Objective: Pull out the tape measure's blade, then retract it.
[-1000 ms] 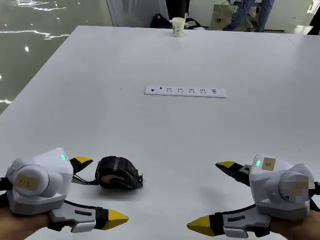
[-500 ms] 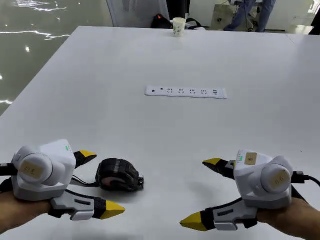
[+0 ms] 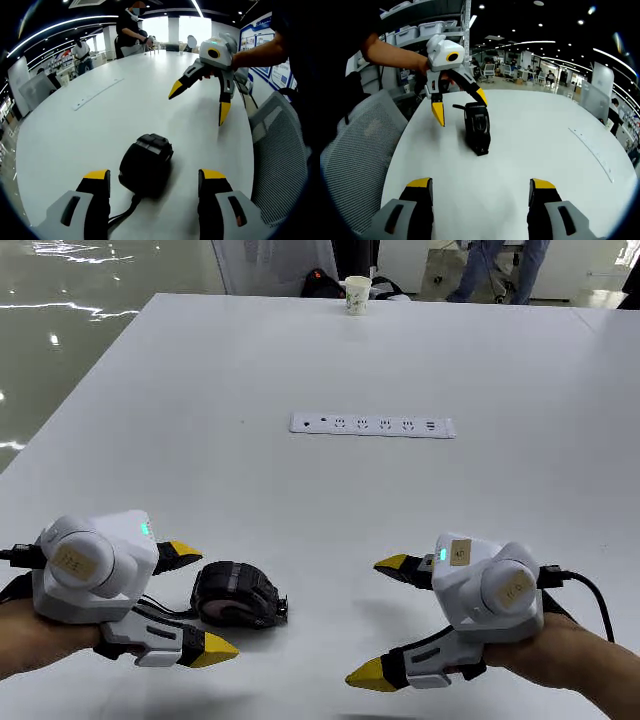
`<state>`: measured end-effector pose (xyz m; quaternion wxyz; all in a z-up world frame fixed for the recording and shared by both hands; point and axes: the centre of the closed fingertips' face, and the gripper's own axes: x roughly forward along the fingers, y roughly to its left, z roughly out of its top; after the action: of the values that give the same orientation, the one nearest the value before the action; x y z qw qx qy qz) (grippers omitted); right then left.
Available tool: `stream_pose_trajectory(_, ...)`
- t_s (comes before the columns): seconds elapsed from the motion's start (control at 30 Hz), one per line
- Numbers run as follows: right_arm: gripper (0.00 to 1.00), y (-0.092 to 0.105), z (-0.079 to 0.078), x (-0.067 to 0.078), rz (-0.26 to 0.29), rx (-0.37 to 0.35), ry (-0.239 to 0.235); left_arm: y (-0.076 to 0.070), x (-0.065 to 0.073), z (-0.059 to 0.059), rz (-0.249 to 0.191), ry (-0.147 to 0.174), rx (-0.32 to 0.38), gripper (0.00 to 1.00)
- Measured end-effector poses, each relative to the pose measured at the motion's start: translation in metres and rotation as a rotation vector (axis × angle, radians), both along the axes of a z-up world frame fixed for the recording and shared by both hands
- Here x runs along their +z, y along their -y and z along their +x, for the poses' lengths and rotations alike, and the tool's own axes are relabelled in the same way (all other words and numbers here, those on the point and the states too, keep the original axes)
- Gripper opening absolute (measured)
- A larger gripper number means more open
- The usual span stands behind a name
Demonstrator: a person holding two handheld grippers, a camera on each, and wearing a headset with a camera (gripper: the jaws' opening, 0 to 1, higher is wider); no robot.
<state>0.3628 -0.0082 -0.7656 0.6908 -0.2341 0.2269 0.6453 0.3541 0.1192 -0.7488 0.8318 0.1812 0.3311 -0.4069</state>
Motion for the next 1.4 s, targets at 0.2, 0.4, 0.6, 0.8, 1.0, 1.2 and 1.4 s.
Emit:
stream_pose_trajectory(0.2,0.70,-0.009,0.000,-0.006,-0.021,0.048,0.005,-0.005,-0.006,0.002,0.042,-0.017,-0.041,0.63)
stream_pose_trajectory(0.4,0.63,-0.019,0.001,-0.011,-0.037,0.100,0.021,-0.009,-0.009,0.004,0.059,-0.034,-0.066,0.57)
stream_pose_trajectory(0.6,0.55,-0.032,0.003,-0.014,-0.045,0.151,0.038,-0.010,-0.012,0.006,0.078,-0.046,-0.097,0.52)
stream_pose_trajectory(0.8,0.48,-0.044,0.007,-0.017,-0.052,0.185,0.049,-0.011,-0.015,0.008,0.106,-0.056,-0.137,0.48)
stream_pose_trajectory(1.0,0.41,-0.053,0.009,-0.019,-0.056,0.210,0.053,-0.017,-0.020,0.017,0.121,-0.059,-0.162,0.44)
stream_pose_trajectory(1.2,0.35,-0.061,0.010,-0.022,-0.065,0.230,0.059,-0.016,-0.020,0.021,0.136,-0.055,-0.188,0.41)
stream_pose_trajectory(1.4,0.30,-0.068,0.011,-0.024,-0.070,0.243,0.060,-0.015,-0.021,0.020,0.150,-0.058,-0.220,0.36)
